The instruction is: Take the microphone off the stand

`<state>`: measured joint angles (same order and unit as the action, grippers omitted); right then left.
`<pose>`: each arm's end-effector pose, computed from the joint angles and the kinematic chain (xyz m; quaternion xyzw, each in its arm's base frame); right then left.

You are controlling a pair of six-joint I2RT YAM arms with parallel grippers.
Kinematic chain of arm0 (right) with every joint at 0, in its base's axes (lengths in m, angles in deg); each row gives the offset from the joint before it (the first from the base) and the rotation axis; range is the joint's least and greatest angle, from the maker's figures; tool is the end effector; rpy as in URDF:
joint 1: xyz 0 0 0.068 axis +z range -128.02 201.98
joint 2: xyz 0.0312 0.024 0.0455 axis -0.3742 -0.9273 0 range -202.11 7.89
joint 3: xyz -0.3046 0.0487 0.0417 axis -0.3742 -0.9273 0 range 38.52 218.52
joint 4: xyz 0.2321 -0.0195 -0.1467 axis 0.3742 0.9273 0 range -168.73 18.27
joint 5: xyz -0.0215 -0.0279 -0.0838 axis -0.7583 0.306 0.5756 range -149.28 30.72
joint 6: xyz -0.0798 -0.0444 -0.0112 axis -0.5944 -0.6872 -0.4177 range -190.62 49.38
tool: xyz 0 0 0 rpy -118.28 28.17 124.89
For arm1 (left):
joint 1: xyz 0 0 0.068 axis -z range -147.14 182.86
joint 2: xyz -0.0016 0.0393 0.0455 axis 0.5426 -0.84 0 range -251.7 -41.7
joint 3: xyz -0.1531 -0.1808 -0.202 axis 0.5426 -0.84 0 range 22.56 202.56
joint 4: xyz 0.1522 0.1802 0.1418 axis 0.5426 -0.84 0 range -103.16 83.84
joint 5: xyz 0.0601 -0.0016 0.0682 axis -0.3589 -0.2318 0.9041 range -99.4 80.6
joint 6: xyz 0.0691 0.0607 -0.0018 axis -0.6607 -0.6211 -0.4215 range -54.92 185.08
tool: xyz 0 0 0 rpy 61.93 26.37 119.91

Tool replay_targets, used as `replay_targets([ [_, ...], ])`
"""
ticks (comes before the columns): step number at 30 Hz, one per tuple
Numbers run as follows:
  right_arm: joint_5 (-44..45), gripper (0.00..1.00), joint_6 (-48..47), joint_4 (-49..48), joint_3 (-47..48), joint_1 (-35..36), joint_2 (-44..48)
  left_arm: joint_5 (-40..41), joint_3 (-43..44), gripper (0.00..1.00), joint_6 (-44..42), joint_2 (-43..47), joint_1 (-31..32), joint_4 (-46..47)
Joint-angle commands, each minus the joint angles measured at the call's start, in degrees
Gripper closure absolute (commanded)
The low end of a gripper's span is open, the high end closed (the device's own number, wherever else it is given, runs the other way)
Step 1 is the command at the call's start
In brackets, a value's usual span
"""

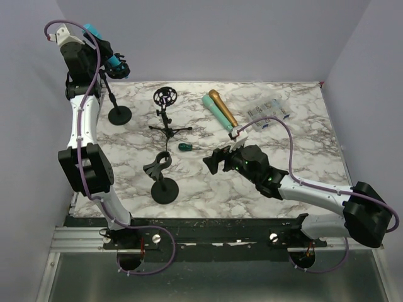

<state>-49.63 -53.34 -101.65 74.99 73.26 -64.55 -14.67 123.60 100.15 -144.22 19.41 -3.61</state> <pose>0.2143 0.2451 0.2639 -0.1781 0.7613 0.2947 0.5494 0.4911 0.1096 0.4660 -0.2576 0.6515 -0.1653 0.6942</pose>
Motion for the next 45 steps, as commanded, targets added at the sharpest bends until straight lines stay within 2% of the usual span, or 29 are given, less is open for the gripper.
replay_targets([
  [1,2.48,0.01,-1.58,3.58,1.28,-0.11,-0.17,0.93,5.79,0.29,1.05,-4.82,-1.15,2.05],
  [7,2.72,0.01,-2.43,6.29,2.76,-0.13,1.43,-5.33,6.35,0.49,4.27,-8.82,-1.93,7.1],
  [13,2.0,0.01,-2.27,9.2,5.41,-0.09,0.35,-6.29,3.86,0.64,3.18,-7.52,-1.93,12.04],
  [22,1.27,0.01,-1.92,10.97,5.62,-0.13,2.9,-4.91,5.58,0.9,-1.94,-2.67,-1.85,9.63],
  [26,0.71,0.01,-1.48,12.28,5.6,-0.08,5.12,-3.19,7.71,0.92,-6.15,0.16,-1.27,7.47],
  [29,0.66,0.01,-1.35,12.34,5.04,-0.06,6.8,-1.91,9.96,1.0,-9.04,2.03,-0.62,5.21],
  [36,0.46,0.01,-0.37,14.59,5.1,-0.13,9.42,3.11,9.64,1.0,-14.05,9.91,1.69,1.56],
  [38,0.27,0.01,0.41,15.03,4.62,-0.1,10.39,3.32,7.19,1.0,-14.37,13.77,2.53,0.49],
  [41,0.17,0.01,1.76,15.05,3.24,-0.11,11.91,2.24,-1.6,1.0,-11.02,21.64,3.97,1.17],
  [45,0.79,0.01,4.61,16.22,2.73,-0.12,13.8,-6.65,-13.81,1.0,-1.12,31.17,5.7,3.32],
])
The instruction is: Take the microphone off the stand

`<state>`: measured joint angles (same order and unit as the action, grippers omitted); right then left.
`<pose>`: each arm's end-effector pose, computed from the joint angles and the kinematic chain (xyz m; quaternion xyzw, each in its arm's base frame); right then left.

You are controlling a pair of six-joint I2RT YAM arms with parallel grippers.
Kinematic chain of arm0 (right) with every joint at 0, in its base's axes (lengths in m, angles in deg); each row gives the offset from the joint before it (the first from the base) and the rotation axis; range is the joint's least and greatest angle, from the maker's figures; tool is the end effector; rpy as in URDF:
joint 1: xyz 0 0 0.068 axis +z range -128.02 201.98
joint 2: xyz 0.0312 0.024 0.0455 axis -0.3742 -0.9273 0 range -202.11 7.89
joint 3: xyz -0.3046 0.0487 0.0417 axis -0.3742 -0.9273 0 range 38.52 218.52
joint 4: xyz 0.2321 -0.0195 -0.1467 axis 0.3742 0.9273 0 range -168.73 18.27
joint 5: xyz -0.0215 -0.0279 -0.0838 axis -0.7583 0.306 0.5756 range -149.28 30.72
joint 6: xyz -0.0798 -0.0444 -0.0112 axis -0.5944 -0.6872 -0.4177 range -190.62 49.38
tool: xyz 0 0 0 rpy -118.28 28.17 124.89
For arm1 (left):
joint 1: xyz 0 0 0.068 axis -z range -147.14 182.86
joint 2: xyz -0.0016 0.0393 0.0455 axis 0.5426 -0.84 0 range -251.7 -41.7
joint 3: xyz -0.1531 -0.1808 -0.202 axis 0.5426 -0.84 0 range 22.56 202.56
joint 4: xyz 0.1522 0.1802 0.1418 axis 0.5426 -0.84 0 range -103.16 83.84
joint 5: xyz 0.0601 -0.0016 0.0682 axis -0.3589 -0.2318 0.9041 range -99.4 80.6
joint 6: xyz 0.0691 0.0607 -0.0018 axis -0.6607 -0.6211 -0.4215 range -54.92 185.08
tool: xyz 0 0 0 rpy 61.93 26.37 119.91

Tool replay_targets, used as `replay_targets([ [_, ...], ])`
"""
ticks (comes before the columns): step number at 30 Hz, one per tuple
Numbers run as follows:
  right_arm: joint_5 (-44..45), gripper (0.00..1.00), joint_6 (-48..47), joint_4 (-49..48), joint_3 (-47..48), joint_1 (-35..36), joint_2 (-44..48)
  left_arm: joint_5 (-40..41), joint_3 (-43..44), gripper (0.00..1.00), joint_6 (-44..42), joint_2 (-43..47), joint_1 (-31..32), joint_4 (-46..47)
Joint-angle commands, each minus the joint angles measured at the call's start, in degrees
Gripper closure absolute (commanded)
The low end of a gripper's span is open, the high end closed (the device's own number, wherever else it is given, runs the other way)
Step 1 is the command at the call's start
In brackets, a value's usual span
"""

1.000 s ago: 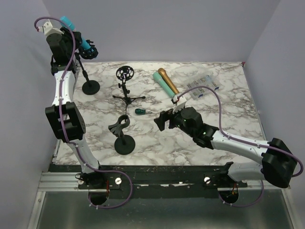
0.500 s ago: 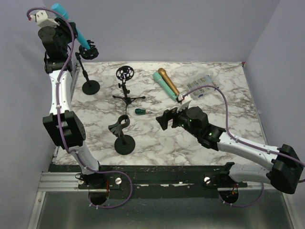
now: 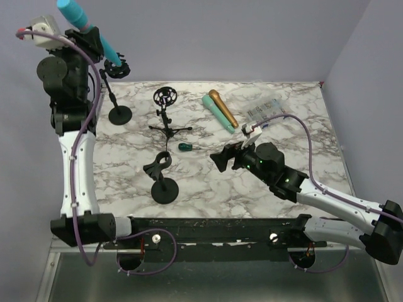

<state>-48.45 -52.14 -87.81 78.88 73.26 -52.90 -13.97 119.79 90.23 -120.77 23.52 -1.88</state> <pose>0.1924 0.2152 0.3135 -0.1601 0.7557 0.3009 0.5593 0.3316 0.0478 0.6092 -0.1331 0.5405 -0.1361 0.8195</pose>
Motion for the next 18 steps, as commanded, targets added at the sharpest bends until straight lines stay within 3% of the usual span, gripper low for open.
replay_targets([
  [1,-0.34,0.0,4.46,2.86,-1.01,-0.09,2.62,-10.63,-13.15,1.0,11.74,9.18,2.35,2.5],
  [4,-0.55,0.0,7.7,3.82,-0.71,-0.09,4.03,-19.82,-21.25,1.0,18.43,12.63,4.86,5.74],
  [10,-1.76,0.0,13.42,1.56,-2.26,-0.13,5.89,-29.25,-33.24,1.0,24.58,14.74,15.49,12.48],
  [13,-3.21,0.0,13.55,-0.29,-2.91,-0.12,5.77,-33.95,-37.06,1.0,26.21,13.81,20.32,16.34],
  [18,-8.65,0.0,13.05,-5.25,-2.98,-0.06,6.32,-40.55,-37.92,1.0,26.4,10.81,24.62,12.24],
])
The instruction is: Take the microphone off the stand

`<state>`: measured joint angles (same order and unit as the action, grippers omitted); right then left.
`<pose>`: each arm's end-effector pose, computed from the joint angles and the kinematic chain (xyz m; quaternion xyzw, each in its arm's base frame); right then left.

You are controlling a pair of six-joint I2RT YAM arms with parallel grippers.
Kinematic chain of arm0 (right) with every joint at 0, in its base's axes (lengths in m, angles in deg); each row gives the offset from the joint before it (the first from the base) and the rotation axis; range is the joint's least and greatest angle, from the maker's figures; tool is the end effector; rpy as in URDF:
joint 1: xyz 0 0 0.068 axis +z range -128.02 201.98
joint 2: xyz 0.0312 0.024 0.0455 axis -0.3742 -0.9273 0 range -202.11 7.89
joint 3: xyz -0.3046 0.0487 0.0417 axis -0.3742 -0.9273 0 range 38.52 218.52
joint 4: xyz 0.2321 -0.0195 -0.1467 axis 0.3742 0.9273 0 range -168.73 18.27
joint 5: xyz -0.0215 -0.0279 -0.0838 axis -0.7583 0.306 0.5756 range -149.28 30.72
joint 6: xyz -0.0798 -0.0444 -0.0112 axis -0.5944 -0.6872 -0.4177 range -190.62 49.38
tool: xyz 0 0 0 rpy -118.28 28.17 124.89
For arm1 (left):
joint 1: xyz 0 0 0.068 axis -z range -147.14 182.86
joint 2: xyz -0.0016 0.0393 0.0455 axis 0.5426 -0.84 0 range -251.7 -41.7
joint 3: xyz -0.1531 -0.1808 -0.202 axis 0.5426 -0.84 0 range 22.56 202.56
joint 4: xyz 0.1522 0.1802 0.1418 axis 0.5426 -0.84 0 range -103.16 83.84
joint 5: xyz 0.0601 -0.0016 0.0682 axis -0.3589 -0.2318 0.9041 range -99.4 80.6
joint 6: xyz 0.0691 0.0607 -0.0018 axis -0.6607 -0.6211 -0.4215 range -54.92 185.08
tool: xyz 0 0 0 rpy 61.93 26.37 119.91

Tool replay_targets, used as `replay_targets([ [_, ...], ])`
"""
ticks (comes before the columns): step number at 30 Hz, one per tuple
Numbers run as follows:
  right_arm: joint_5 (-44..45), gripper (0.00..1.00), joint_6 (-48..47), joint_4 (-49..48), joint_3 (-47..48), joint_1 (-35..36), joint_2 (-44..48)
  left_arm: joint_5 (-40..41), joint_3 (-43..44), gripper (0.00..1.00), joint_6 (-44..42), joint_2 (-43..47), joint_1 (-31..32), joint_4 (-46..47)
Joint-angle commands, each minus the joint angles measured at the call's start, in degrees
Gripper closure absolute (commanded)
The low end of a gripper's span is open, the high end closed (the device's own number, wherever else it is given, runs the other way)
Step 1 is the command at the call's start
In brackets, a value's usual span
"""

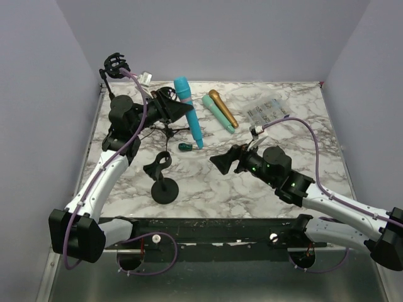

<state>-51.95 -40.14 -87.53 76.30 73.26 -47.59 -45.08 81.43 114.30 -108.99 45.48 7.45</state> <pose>0.1757 0.2022 0.3177 -0.0961 0.7533 0.3878 0.5223 0.2909 -0.1146 0.4276 0.0132 0.6806 -0.5384 0.4968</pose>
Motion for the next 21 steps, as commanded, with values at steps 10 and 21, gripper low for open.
replay_targets([
  [10,-6.1,0.12,6.12,-14.77,1.04,-0.13,-2.96,-13.58,-4.82,1.0,3.43,-1.81,7.12,4.84],
  [21,-5.59,0.24,6.31,-17.74,1.94,-0.13,-5.87,-13.79,-3.94,1.0,-0.64,-1.42,11.86,-0.5],
])
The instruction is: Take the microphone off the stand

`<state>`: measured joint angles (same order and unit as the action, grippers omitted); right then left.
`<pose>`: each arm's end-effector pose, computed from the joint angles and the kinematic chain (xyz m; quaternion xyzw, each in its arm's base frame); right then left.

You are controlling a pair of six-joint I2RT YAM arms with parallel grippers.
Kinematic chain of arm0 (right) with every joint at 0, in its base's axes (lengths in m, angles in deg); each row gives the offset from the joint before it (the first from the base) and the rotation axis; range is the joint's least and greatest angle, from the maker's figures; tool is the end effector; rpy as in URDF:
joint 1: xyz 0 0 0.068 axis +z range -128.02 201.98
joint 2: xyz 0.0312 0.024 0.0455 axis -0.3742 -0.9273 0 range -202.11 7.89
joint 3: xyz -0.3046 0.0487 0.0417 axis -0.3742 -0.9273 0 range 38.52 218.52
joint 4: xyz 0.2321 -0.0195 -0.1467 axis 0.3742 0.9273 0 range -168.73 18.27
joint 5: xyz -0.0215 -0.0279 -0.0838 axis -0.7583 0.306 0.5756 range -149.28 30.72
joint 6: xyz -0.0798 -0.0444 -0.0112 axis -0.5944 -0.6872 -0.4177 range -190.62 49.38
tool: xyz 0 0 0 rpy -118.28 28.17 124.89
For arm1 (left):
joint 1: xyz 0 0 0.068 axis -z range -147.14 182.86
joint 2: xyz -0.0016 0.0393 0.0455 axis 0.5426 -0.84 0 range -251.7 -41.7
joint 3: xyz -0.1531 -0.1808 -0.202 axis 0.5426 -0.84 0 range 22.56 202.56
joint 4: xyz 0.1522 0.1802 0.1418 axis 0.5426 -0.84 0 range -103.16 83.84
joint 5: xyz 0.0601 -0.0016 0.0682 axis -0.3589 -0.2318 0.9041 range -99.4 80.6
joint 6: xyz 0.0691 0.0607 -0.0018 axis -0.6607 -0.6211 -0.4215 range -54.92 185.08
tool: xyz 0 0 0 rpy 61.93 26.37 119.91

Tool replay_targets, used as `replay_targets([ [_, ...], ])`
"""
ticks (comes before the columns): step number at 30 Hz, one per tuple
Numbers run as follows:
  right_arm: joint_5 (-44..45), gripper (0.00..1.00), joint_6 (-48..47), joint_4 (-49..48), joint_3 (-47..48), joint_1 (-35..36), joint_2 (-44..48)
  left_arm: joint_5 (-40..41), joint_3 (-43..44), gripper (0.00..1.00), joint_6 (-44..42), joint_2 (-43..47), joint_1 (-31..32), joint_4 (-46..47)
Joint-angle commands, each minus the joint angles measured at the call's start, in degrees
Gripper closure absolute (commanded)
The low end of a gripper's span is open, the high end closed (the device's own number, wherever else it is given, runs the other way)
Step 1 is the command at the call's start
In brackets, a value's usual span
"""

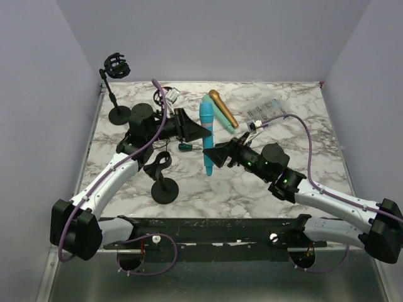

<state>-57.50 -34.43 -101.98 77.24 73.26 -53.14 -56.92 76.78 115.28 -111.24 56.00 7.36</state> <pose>0.1850 0.2266 0.3386 -0.0811 0.6966 0.4849 0.5226 0.2609 -0.1778 0.3831 0.1189 0.7047 -0.6124 0.3380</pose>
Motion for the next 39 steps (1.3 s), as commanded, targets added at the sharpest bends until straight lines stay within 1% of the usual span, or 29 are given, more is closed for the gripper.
replay_targets([
  [1,0.53,0.26,0.65,-3.57,0.64,-0.12,-0.25,-1.95,0.72,1.0,-1.76,0.89,1.84,-0.49],
  [9,2.29,0.39,1.87,-8.16,-2.96,-0.08,0.82,-2.5,0.98,1.0,-1.52,-1.41,4.3,-1.48],
  [11,3.11,0.46,1.63,-8.01,-3.18,-0.13,0.76,-2.69,1.06,1.0,-1.41,-1.82,4.7,-1.55],
  [17,4.63,0.62,1.52,-7.74,-3.99,-0.07,1.01,-2.44,1.09,1.0,-1.83,-1.96,4.94,-1.91],
  [20,5.43,0.74,1.0,-6.46,-3.7,-0.09,1.12,-2.09,1.3,1.0,-1.93,-2.39,5.14,-2.62],
  [21,5.62,0.78,0.58,-5.91,-3.58,-0.11,1.09,-1.83,1.54,0.99,-2.09,-2.61,5.23,-3.14],
  [22,5.77,0.83,0.26,-5.49,-3.44,-0.09,1.03,-1.8,1.74,0.93,-2.3,-2.72,5.25,-3.8],
  [23,5.96,0.87,-0.12,-5.04,-3.36,-0.05,0.97,-1.6,2.19,0.86,-2.57,-3.03,5.23,-4.65],
  [25,6.41,0.92,-0.71,-4.49,-3.35,-0.12,0.83,-1.3,3.0,0.67,-3.24,-3.42,5.25,-6.8],
  [27,6.78,0.98,-1.19,-4.03,-3.28,-0.1,0.52,-1.2,3.42,0.52,-3.69,-3.47,5.25,-7.72],
  [31,7.77,0.99,-1.87,-3.23,-2.72,-0.08,-0.42,-0.21,4.45,0.29,-5.91,-2.36,5.25,-10.81],
  [32,8.09,0.99,-1.97,-3.02,-2.68,-0.08,-0.53,0.71,5.45,0.23,-7.7,-1.92,5.19,-12.56],
  [34,8.8,0.99,-2.24,-2.57,-2.6,-0.09,-0.86,4.16,7.63,0.07,-11.81,-0.82,5.13,-19.1],
  [35,9.42,0.99,-2.36,-2.15,-2.52,-0.13,-1.1,6.49,8.42,0.01,-13.61,-0.13,5.12,-21.33],
  [39,12.76,0.99,-4.17,1.04,-1.12,-0.07,-3.07,16.36,10.88,0.01,-20.3,3.33,4.93,-28.26],
])
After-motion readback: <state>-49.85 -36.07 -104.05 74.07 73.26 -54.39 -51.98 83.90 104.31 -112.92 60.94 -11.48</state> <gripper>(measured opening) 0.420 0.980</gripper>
